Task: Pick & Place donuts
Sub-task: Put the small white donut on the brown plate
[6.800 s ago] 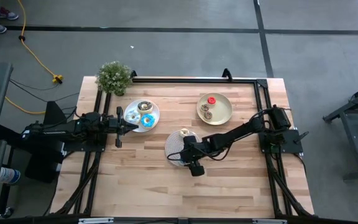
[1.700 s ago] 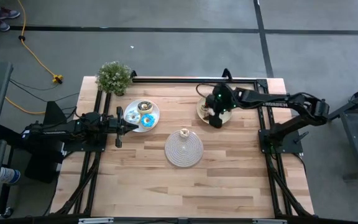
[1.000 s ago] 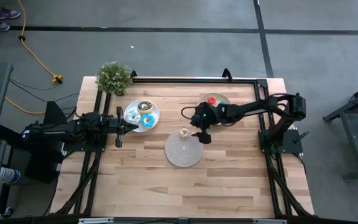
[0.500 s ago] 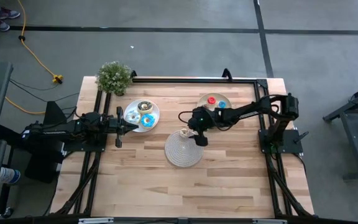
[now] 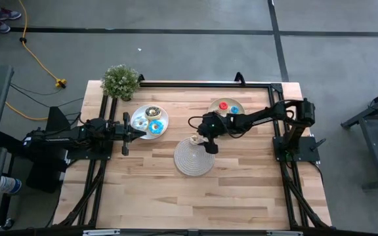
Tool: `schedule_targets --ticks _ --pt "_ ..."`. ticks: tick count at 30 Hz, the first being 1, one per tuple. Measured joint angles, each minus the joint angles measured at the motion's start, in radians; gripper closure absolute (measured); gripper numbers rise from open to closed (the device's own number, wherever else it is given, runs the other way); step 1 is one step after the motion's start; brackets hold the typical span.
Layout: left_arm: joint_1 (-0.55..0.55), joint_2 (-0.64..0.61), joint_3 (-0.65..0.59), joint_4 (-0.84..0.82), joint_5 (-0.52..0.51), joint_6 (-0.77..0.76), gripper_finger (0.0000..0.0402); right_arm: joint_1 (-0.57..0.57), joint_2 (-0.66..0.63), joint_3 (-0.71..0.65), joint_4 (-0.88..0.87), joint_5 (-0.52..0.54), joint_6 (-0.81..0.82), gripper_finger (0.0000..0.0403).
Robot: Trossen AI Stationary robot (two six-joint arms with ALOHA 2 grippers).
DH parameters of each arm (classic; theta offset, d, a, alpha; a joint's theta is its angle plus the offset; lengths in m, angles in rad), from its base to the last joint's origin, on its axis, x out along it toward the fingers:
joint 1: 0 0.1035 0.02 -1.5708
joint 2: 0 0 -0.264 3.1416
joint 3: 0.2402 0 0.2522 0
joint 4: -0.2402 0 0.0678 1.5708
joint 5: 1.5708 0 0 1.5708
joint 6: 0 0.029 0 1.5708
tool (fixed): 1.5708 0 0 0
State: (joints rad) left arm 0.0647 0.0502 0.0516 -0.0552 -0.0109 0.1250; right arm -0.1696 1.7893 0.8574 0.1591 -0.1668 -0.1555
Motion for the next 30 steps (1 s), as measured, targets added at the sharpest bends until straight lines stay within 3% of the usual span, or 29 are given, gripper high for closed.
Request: schedule_targets --ticks 30 --pt "0.0 0.0 0.0 0.0 0.0 0.0 0.0401 0.013 0.087 0.084 -0.058 0.019 0.051 0.0089"
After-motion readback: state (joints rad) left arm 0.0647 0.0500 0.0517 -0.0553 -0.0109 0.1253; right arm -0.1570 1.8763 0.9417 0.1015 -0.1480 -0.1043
